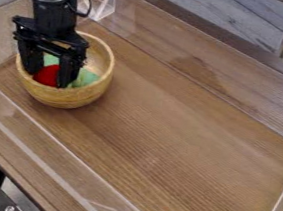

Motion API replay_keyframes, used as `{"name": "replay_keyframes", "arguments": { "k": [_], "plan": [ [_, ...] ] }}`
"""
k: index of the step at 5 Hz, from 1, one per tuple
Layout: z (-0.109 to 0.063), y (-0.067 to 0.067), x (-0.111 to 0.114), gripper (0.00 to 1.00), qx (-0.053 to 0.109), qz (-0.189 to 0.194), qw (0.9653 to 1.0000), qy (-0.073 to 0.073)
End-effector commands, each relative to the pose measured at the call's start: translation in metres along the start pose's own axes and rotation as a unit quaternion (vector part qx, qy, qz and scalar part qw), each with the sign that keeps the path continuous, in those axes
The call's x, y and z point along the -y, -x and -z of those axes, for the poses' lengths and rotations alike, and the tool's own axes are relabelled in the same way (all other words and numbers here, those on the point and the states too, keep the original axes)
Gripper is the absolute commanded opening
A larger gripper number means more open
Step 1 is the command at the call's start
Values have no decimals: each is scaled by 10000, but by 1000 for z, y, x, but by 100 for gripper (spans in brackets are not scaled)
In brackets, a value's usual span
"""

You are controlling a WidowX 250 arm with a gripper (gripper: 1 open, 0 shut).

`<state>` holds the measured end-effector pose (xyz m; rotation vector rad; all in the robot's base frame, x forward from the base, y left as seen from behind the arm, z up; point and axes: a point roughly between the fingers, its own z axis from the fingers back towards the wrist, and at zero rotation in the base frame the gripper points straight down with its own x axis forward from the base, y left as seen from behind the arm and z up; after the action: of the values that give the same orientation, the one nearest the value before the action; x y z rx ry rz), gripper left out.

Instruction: Move the red fruit to the right

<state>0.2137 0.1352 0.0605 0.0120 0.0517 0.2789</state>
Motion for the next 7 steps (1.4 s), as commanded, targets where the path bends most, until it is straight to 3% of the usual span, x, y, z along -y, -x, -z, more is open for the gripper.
{"name": "replay_keyframes", "arguments": {
  "k": [1, 2, 5, 7],
  "plan": [
    [2, -7, 3, 100, 103, 258, 9996, -104],
    [8, -11, 8, 100, 110, 496, 9986, -147],
    [11, -19, 16, 100, 87, 105, 9998, -171],
    [6, -29, 11, 100, 86, 93, 9999, -71]
  ]
}}
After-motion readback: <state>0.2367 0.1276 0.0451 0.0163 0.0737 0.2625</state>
